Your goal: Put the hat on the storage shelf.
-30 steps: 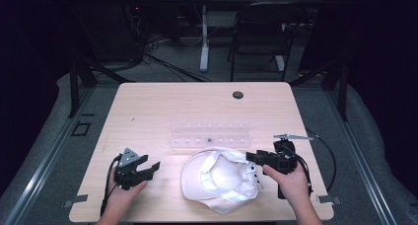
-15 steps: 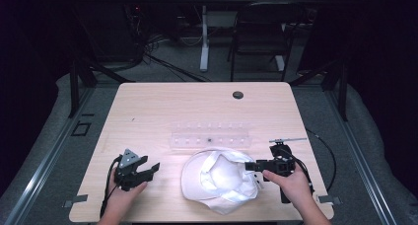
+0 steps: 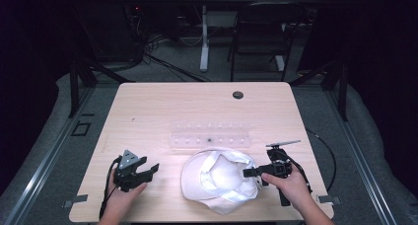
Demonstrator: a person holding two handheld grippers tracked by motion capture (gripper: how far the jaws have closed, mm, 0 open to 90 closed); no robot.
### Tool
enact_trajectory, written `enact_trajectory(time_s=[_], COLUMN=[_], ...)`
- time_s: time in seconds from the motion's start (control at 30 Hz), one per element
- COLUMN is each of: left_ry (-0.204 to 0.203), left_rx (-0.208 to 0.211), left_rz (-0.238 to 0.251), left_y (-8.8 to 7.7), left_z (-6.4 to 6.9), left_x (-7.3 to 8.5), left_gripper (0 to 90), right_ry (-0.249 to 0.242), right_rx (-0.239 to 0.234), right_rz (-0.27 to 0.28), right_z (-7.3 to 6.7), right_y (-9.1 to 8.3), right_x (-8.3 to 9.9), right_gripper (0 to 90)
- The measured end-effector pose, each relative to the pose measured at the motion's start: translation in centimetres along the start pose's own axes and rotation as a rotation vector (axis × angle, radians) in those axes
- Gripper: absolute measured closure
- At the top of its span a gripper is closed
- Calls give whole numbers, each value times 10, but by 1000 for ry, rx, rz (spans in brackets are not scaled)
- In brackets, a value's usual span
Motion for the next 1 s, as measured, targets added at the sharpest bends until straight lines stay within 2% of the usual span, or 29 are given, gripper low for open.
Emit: enact_trajectory(time_s=[0.03, 0.13, 0.23, 0.37, 0.4, 0.53, 0.67, 0.87, 0.9, 0.93, 1.0], left_ry=[0, 2, 2, 1, 0, 3, -1, 0, 0, 0, 0], left_rx=[-1, -2, -2, -2, -1, 0, -1, -2, -2, -2, -2], left_rz=[-2, -5, -4, -5, -4, -4, -3, -3, -1, -1, 0], left_y=[0, 0, -1, 0, 0, 0, 0, 0, 0, 0, -1], left_z=[0, 0, -1, 0, 0, 0, 0, 0, 0, 0, 0], left_x=[0, 0, 0, 0, 0, 0, 0, 0, 0, 0, 0], left_gripper=[429, 428, 428, 428, 428, 428, 428, 428, 428, 428, 428], right_ry=[9, 23, 16, 17, 18, 26, 33, 53, 76, 61, 71], right_rx=[-12, -29, -25, -52, -76, -119, -136, -138, -135, -129, -123], right_rz=[-27, -58, -62, -54, -55, -56, -65, -93, -76, -98, -89], right_z=[0, -1, -4, -9, -14, -20, -23, -32, -34, -34, -36], right_y=[4, 9, 9, 3, -2, -9, -11, -15, -14, -15, -15], right_x=[2, 4, 4, 2, 0, -3, -6, -13, -14, -15, -16], right_gripper=[405, 408, 409, 414, 418, 428, 463, 615, 642, 666, 705])
Point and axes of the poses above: each handheld gripper's, and its own axes: y roughly forward along the jaws, x roughly out of its underside, z roughly to its right, the point moved 2 cm from there along y, roughly forward along the jaws, and after that the axes turned 7 degrees about y, right-handed, at the moved point
